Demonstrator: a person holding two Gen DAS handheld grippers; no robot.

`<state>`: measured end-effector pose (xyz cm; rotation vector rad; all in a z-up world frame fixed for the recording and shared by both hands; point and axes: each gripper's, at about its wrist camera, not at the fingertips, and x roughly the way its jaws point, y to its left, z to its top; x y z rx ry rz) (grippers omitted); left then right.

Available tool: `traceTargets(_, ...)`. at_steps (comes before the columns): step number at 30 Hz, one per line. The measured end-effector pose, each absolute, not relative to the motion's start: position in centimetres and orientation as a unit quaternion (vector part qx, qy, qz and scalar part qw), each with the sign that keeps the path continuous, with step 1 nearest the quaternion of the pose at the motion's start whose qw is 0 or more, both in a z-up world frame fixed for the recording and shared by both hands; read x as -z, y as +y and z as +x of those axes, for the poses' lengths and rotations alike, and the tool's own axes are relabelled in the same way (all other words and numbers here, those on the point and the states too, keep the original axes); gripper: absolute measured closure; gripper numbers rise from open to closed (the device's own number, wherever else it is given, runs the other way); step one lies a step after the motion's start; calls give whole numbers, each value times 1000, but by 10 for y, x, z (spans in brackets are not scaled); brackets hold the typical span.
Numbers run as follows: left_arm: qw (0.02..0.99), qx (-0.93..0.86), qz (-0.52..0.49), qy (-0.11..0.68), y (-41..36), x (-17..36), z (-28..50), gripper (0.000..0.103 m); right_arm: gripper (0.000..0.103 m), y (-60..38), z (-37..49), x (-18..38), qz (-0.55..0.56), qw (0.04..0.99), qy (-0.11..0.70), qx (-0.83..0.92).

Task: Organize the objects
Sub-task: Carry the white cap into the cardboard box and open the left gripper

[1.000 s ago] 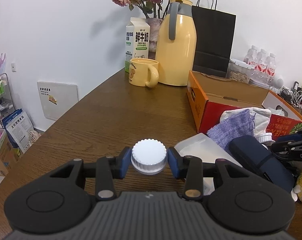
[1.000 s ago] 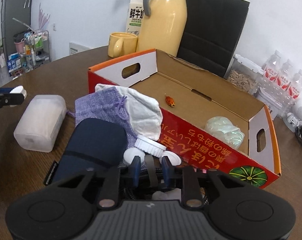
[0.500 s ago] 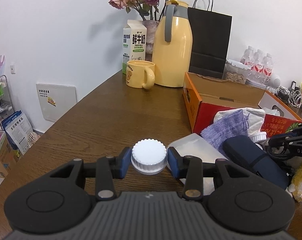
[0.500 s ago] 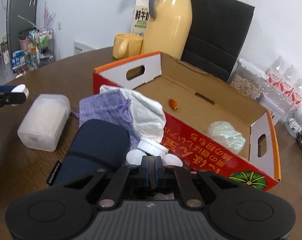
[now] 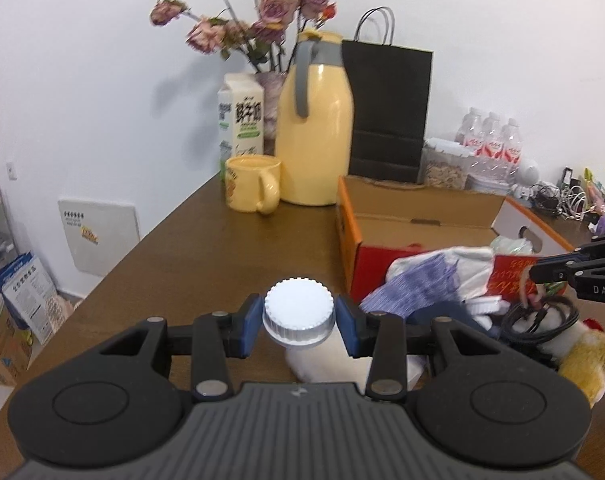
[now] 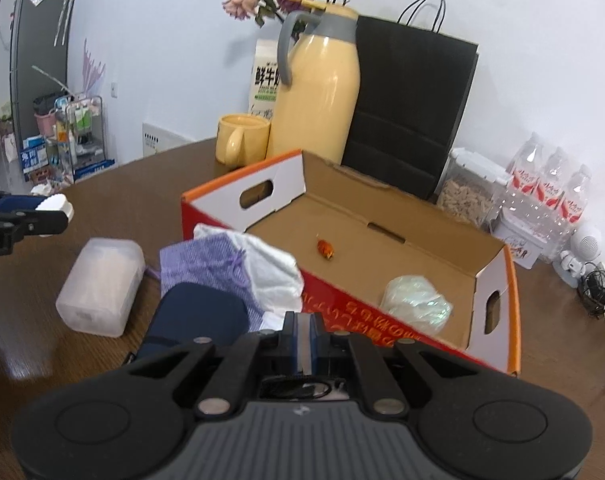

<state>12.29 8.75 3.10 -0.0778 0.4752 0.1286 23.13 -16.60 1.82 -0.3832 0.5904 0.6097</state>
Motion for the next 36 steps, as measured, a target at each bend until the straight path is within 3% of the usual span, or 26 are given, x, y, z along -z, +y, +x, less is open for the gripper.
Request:
traceTargets(13, 972, 21, -15, 233, 37, -84, 200, 62, 98, -187, 270, -69, -141, 924, 242, -261)
traceTargets(20, 964, 31, 8, 263, 9, -84, 263, 62, 98, -194, 315, -82, -126, 933, 245, -234)
traceTargets(36, 929, -18, 5, 369, -11, -24, 380, 62, 98, -202, 423, 1, -76, 918, 349, -173)
